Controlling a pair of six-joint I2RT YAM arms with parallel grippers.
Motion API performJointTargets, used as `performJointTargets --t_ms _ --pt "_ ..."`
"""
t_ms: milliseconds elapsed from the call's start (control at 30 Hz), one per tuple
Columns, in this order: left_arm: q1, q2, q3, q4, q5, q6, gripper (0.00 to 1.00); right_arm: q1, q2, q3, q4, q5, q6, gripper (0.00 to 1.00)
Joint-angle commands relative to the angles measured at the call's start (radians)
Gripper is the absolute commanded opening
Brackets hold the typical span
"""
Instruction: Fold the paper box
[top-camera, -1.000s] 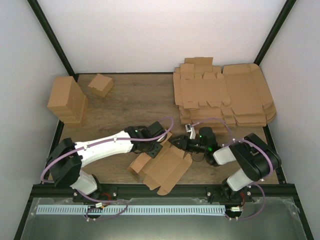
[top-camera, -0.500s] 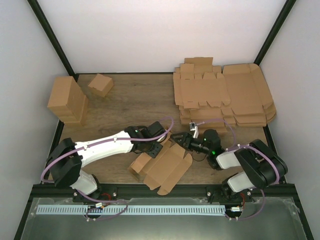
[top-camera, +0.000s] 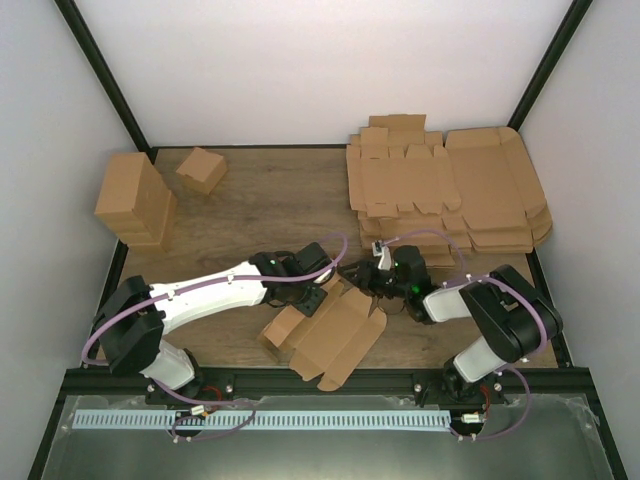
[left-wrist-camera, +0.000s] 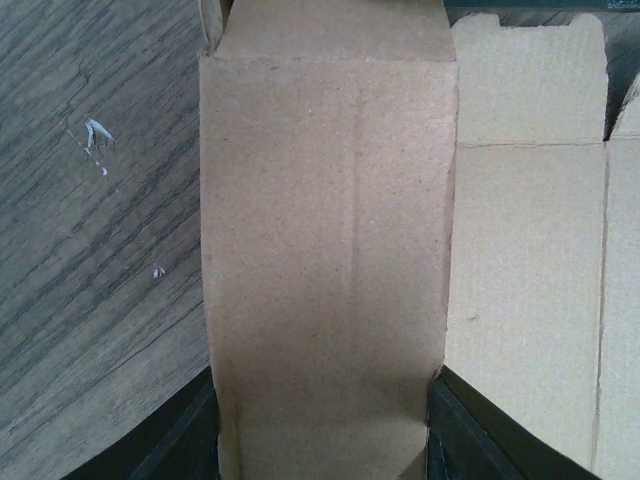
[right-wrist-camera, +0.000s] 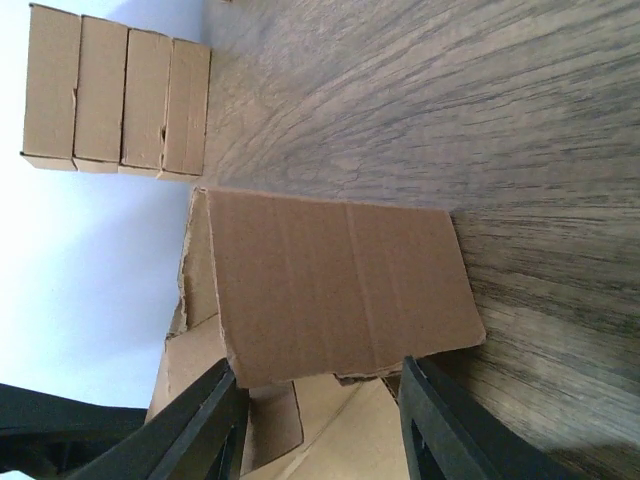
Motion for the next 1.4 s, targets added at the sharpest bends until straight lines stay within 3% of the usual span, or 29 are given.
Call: performJointTargets --t_ms 0,500,900,1033,1200,1367 --pt "-0.006 0.009 0.018 0.019 0.012 -0.010 0.50 0.019 0.003 0.035 -0.098 0.029 -0.072 0.44" --pt "-0.006 0.034 0.034 -0.004 -0.011 -0.001 0.50 0.104 -0.065 0.123 -0.385 0.241 -0.261 0.44" --pt "-0.006 0.052 0.055 -0.021 -0.025 0.008 0.50 0.137 -0.133 0.180 -0.448 0.445 -0.645 0.46" --pt "-0.005 0.058 0.060 -0.024 -0.026 0.009 0.50 0.179 -0.108 0.198 -0.449 0.515 -0.701 0.38" --pt "-0.006 0.066 0.068 -0.029 -0.030 0.009 0.50 0.214 -0.099 0.217 -0.458 0.568 -0.711 0.13" --pt "-0.005 0.076 0.074 -0.035 -0.038 0.000 0.50 0.236 -0.169 0.222 -0.536 0.596 -0.681 0.02"
